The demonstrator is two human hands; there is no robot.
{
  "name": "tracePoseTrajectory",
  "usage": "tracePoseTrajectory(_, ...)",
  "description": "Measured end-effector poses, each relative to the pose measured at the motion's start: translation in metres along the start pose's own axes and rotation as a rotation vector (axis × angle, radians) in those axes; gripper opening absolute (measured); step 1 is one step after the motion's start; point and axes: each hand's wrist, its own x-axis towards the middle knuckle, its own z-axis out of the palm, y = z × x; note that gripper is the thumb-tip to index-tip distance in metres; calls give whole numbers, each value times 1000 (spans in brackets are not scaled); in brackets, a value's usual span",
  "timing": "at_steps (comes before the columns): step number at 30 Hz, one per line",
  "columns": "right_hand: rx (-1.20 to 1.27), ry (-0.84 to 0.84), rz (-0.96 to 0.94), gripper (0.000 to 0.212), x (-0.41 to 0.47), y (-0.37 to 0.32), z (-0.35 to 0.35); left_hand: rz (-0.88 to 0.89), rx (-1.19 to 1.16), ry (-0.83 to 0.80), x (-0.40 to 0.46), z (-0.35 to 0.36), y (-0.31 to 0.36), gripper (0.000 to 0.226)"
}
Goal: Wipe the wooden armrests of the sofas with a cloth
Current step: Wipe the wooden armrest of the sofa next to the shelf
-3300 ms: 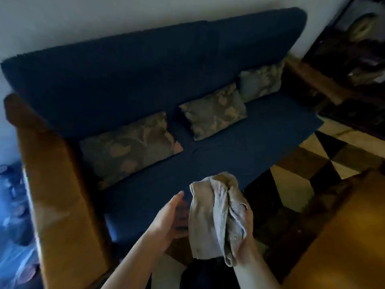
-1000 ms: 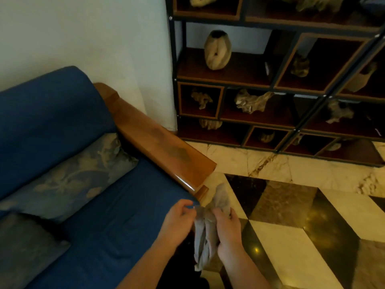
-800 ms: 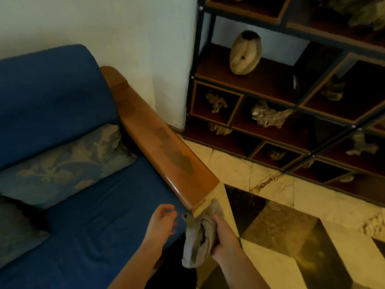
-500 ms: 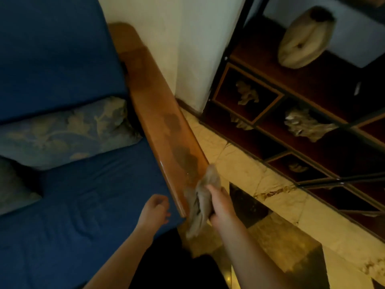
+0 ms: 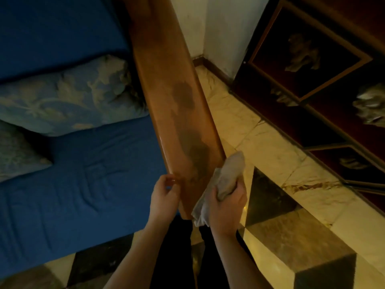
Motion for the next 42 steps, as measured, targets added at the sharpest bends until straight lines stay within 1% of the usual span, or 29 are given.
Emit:
tracePoseTrajectory(1,-103,-34,-85,78,4,13,2,1,10,34,7,2,-6,18)
tracePoseTrajectory(2,-152,-59,-145,84,10,20,2,23,11,73,12,3,-7,15)
tracePoseTrajectory(4,-182,-73,-234,93,20,30,7,37,18,148,27,1,-15,14)
tracePoseTrajectory(6,-190,-21,-334,92,28,32,14,56,55,189,42,-4,-17,19)
tracePoseTrajectory(8,-168,30,-387,86,29,30,28,62,80,211,57,-12,-17,23)
tracePoseTrajectory(10,-122,102,-377,78,26,23,45,96,80,224,70,-18,-12,25)
tracePoseTrajectory(12,-80,194,-296,72,22,12,66,134,77,235,86,-22,-2,26)
tracePoseTrajectory(14,-39,281,-210,70,20,-4,85,167,65,248,100,-23,8,26)
tracePoseTrajectory(16,1,338,-173,69,21,-19,101,201,41,264,111,-22,20,28)
tracePoseTrajectory(18,27,368,-171,68,27,-31,116,276,46,266,121,-22,33,31)
tracePoseTrajectory(21,16,402,-208,65,45,-49,139,436,148,214,141,-27,53,37)
tracePoseTrajectory(23,17,420,-225,63,59,-63,153,513,252,150,158,-36,66,46)
tracePoseTrajectory(25,30,429,-238,62,72,-78,167,560,301,95,177,-49,83,58)
tracePoseTrajectory(27,50,425,-243,61,82,-89,177,573,301,63,195,-62,102,68)
tracePoseTrajectory(29,66,439,-239,60,92,-101,187,568,344,39,214,-76,123,73)
tracePoseTrajectory(31,77,471,-221,60,101,-113,197,585,466,-13,233,-86,143,80)
tracePoseTrajectory(32,80,486,-209,61,105,-118,201,588,537,-52,241,-89,152,88)
tracePoseTrajectory(35,95,510,-180,60,117,-134,212,580,804,-155,262,-90,181,124)
tracePoseTrajectory(38,99,532,-165,60,126,-146,219,558,1030,-163,275,-87,202,150)
tracePoseTrajectory(40,94,539,-165,60,132,-152,224,544,1109,-176,280,-85,211,158)
tracePoseTrajectory(42,82,537,-165,60,137,-157,227,530,1149,-174,279,-83,214,160)
